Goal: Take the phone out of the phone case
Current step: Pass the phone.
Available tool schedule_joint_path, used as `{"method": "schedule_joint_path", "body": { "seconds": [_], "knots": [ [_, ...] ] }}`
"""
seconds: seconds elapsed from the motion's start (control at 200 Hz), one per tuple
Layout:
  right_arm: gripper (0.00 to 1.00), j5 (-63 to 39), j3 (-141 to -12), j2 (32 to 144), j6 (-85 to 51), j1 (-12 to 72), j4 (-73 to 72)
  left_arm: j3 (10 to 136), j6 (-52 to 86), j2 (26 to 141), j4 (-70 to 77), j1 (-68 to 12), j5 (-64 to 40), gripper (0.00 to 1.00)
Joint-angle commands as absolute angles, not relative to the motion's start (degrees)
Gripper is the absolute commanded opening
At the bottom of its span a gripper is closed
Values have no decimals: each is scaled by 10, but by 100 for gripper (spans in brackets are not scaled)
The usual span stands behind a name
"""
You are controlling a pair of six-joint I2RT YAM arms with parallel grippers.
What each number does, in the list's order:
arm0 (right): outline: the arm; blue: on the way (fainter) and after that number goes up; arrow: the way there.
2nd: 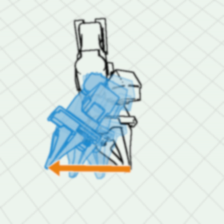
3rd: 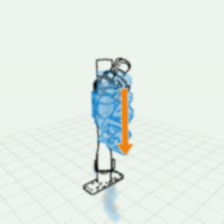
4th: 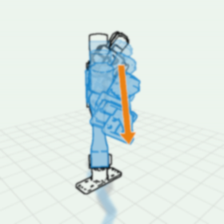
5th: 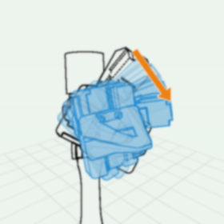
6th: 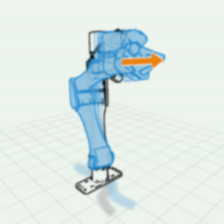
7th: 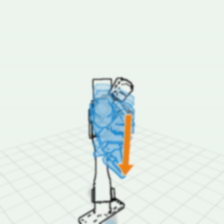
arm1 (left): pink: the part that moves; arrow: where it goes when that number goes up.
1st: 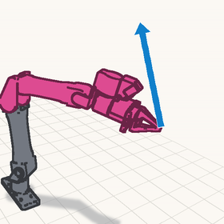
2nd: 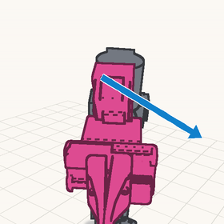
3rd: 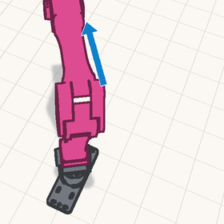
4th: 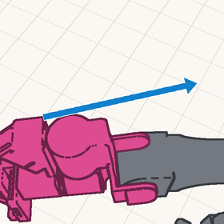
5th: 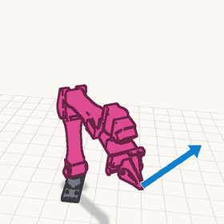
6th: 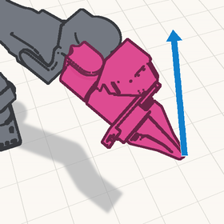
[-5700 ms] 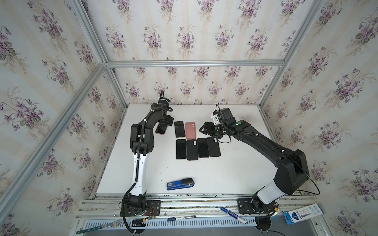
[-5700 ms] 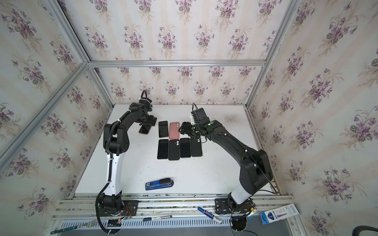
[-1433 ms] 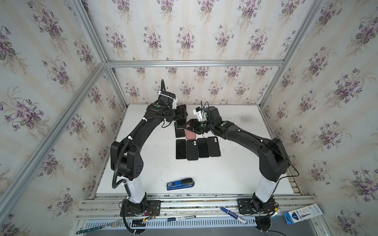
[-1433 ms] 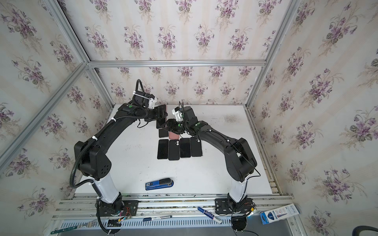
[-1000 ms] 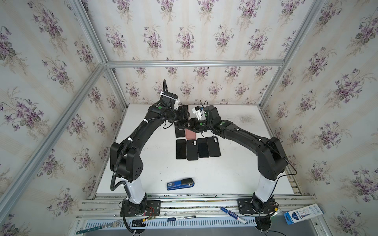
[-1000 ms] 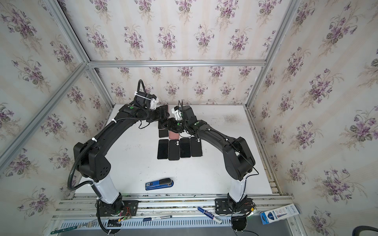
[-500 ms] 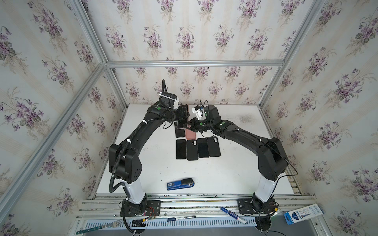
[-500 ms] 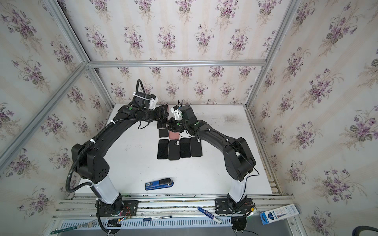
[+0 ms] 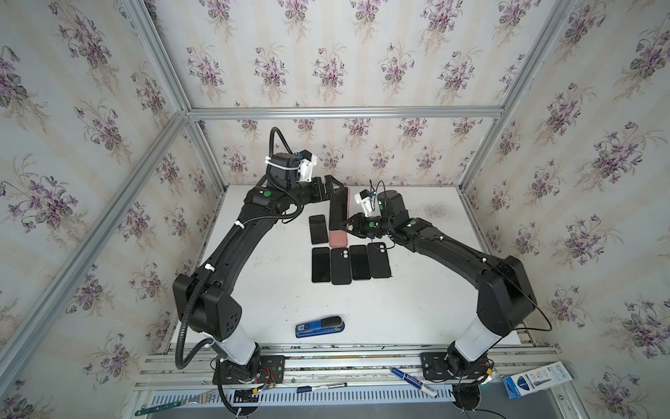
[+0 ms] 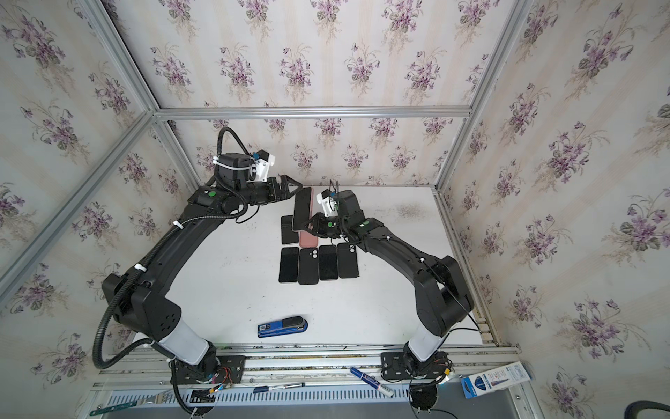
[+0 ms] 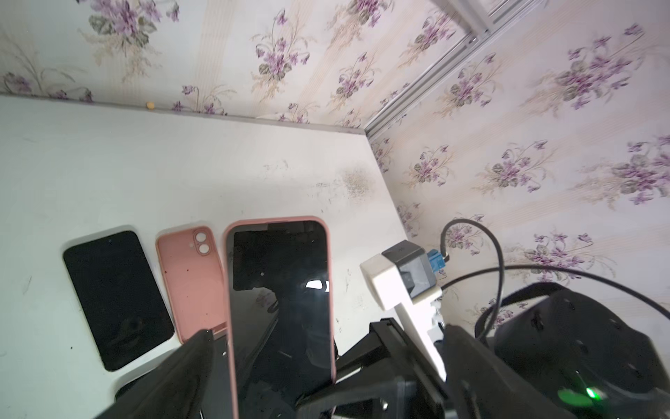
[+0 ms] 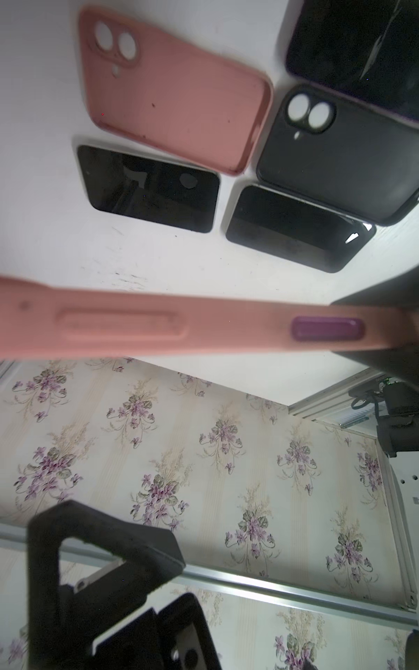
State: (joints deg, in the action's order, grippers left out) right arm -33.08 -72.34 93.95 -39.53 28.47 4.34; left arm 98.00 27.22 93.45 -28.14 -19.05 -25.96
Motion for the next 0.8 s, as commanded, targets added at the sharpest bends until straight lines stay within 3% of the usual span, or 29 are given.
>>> {"method": "schedule_joint_path", "body": {
  "seconds": [0.0,0.325,0.795],
  "knots": [
    [0,-332,-712,907,-340,259,28,987,250,918,-251,-186,-293,100],
    [0,-404,-656,821,-208,193,-3,983,164,911,-248,-175,-399,100],
    [0,-546,-588,773,-39,187,-90,976,12,932,-249,-169,-602,100]
  ]
}}
